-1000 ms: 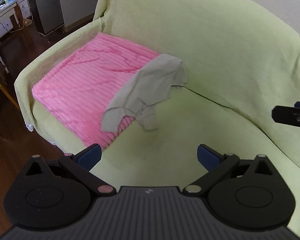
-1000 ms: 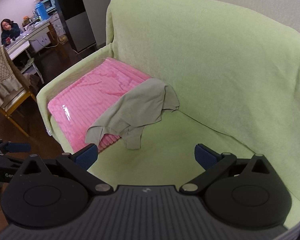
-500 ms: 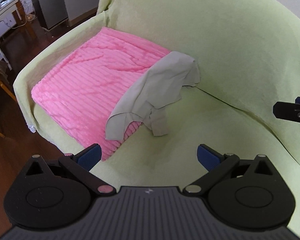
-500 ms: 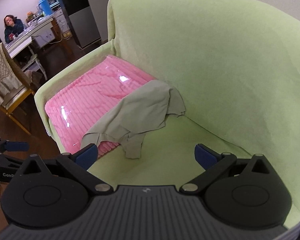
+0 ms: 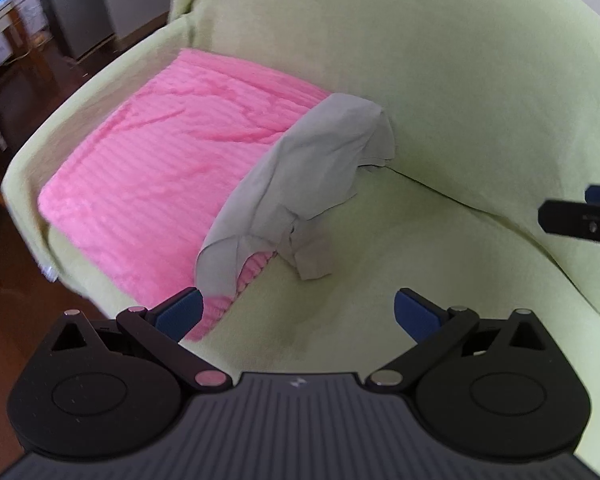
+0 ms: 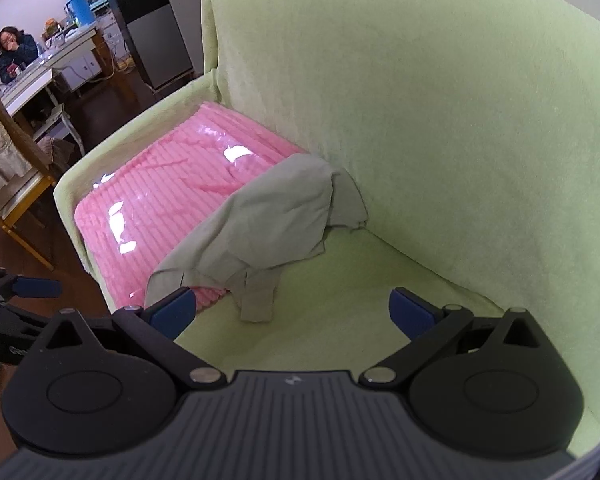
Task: Fold clothes
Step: 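Move both grippers toward the beige top draped on the pink cushion, then grasp the beige top's edge with the left gripper while the right gripper grasps another edge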
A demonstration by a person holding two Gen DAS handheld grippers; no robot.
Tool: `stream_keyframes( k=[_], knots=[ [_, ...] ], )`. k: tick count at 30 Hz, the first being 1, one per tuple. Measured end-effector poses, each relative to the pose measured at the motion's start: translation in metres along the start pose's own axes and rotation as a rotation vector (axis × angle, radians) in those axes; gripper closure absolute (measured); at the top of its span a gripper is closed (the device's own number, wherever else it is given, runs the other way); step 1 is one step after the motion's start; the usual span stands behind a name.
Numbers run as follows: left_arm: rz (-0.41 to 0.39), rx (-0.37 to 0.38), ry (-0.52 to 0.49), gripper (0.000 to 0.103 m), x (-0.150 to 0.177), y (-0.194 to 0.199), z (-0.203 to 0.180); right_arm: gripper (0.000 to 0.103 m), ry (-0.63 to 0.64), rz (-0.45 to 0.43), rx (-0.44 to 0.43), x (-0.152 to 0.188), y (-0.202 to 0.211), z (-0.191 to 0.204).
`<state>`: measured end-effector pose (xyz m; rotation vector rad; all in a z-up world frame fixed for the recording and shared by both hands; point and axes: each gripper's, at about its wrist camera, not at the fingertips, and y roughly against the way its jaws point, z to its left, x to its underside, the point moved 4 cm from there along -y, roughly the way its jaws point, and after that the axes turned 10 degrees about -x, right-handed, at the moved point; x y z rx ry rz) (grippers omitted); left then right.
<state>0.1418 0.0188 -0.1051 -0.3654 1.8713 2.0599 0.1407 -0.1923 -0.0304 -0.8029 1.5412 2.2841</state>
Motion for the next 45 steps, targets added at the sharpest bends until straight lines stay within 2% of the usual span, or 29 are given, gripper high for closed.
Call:
stream_keyframes(
  k=[7,11,13,16,17,20,22,24,25,26,28,30,33,37,42,44,45],
  knots=[
    [-0.04,0.054,-0.217,0.001,-0.026,-0.052,0.006,0.002,-0.054,0.004,0.037,-0.015,-0.044,-0.006],
    [-0.09,0.063,-0.278,0.001,-0.041,-0.087,0.018,0.004,-0.049,0.012,0.043,-0.018,-0.088,-0.011],
    [-0.117,0.067,-0.312,0.003,-0.055,-0.119,0.023,0.006,-0.044,0.011,0.048,-0.02,-0.105,-0.013],
    [-0.149,0.062,-0.407,0.006,-0.071,-0.168,0.024,0.009,-0.046,0.011,0.038,-0.017,-0.149,-0.022],
    [-0.15,0.063,-0.419,0.01,-0.072,-0.174,0.026,0.011,-0.058,0.018,0.02,-0.013,-0.174,-0.028],
    [-0.17,0.08,-0.508,0.018,-0.079,-0.211,0.022,0.022,-0.067,0.032,-0.025,0.0,-0.223,-0.038],
    [-0.19,0.089,-0.581,0.019,-0.081,-0.237,0.019,0.026,-0.07,0.048,-0.07,0.012,-0.268,-0.046],
    [-0.194,0.092,-0.637,0.049,-0.078,-0.251,0.016,0.026,-0.071,0.044,-0.099,0.019,-0.295,-0.05],
    [-0.187,0.098,-0.663,0.054,-0.077,-0.258,0.015,0.026,-0.074,0.038,-0.118,0.022,-0.305,-0.053],
    [-0.188,0.113,-0.67,0.061,-0.075,-0.26,0.014,0.026,-0.079,0.033,-0.135,0.024,-0.316,-0.055],
    [-0.209,0.139,-0.687,0.067,-0.071,-0.262,0.012,0.028,-0.096,0.023,-0.162,0.029,-0.338,-0.059],
    [-0.232,0.15,-0.706,0.08,-0.068,-0.262,0.012,0.029,-0.143,0.002,-0.198,0.033,-0.359,-0.067],
    [-0.248,0.167,-0.702,0.094,-0.065,-0.262,0.011,0.029,-0.121,-0.035,-0.135,0.036,-0.373,-0.078],
    [-0.266,0.18,-0.692,0.096,-0.064,-0.264,0.012,0.029,-0.02,-0.071,-0.065,0.033,-0.383,-0.095],
    [-0.278,0.188,-0.664,0.096,-0.061,-0.261,0.016,0.029,0.055,-0.083,-0.104,0.02,-0.405,-0.107],
    [-0.282,0.186,-0.661,0.096,-0.059,-0.259,0.016,0.042,0.057,-0.079,-0.139,0.017,-0.412,-0.107],
    [-0.281,0.187,-0.658,0.096,-0.059,-0.259,0.016,0.059,0.062,-0.076,-0.15,0.016,-0.413,-0.106]
  ],
)
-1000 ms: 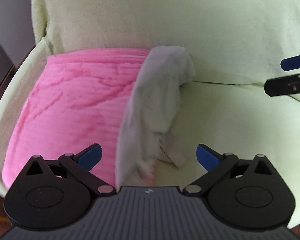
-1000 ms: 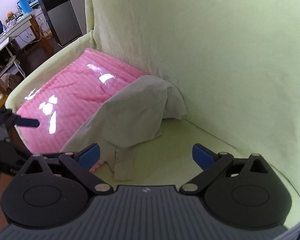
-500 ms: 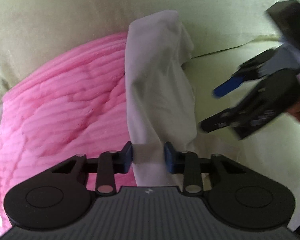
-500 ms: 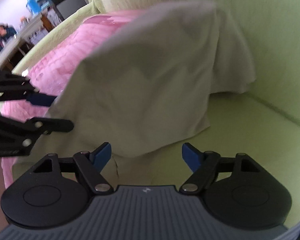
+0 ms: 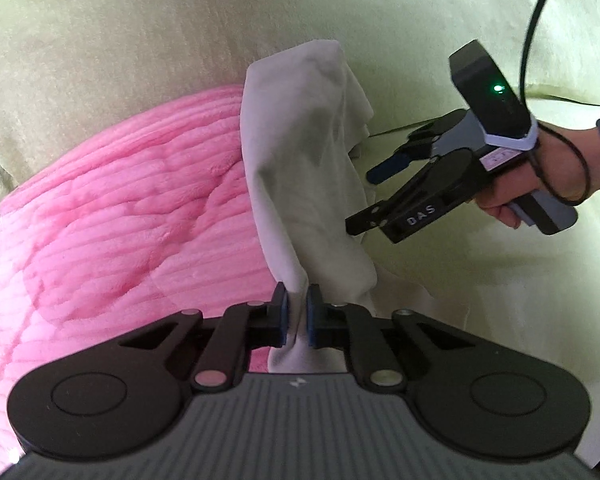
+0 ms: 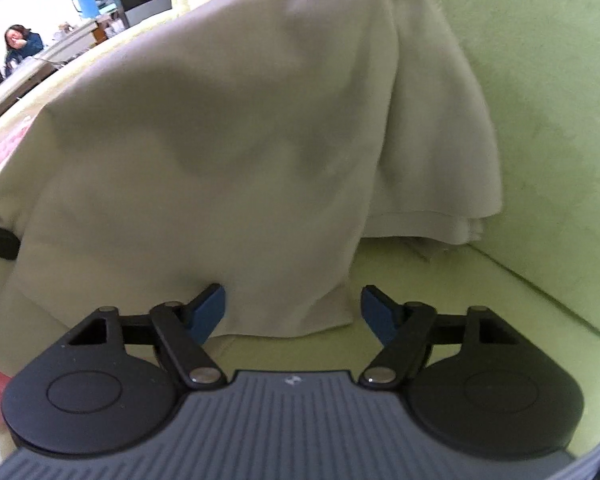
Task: Fold clothes
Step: 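Grasp the beige top's edge with the left gripper while the right gripper grasps another edge, then lift the beige top off the cushion with both grippers and lay it on the seat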
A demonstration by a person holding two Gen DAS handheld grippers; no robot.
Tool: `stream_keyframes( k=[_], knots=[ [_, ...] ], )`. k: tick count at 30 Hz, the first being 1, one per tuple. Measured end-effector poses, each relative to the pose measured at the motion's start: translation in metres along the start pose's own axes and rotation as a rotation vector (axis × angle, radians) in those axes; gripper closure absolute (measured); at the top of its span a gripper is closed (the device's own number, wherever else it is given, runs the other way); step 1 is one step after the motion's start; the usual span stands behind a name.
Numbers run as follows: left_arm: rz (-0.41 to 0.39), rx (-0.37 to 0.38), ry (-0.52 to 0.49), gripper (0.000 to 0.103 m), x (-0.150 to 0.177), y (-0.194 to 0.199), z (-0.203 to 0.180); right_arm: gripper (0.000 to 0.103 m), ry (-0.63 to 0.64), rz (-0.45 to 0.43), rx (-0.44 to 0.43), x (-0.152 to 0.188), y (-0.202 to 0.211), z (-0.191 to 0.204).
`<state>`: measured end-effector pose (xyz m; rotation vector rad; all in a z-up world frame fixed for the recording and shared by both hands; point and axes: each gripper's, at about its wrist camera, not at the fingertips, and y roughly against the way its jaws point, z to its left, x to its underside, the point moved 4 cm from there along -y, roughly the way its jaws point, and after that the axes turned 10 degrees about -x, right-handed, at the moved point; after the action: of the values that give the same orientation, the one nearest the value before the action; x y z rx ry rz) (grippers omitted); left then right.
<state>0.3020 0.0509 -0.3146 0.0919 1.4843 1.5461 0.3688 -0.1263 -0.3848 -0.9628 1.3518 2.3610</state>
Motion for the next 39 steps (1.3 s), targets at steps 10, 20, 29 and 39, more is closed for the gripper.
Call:
stream_keyframes(
  k=[10,20,29,39],
  knots=[
    [0.013,0.059,0.011,0.097,-0.016,0.043,-0.022,0.097,-0.139,-0.026,-0.017,-0.001,0.089,0.023],
    [-0.009,0.251,-0.018,0.097,-0.064,0.137,-0.146,0.097,-0.394,-0.097,0.08,0.064,0.311,0.038],
    [-0.091,0.545,-0.158,0.097,-0.116,0.184,-0.301,0.097,-0.576,-0.171,0.4,0.166,0.51,0.029],
    [-0.248,0.604,-0.268,0.097,-0.216,0.202,-0.416,0.097,-0.591,-0.225,0.587,0.226,0.645,-0.027]
  ],
)
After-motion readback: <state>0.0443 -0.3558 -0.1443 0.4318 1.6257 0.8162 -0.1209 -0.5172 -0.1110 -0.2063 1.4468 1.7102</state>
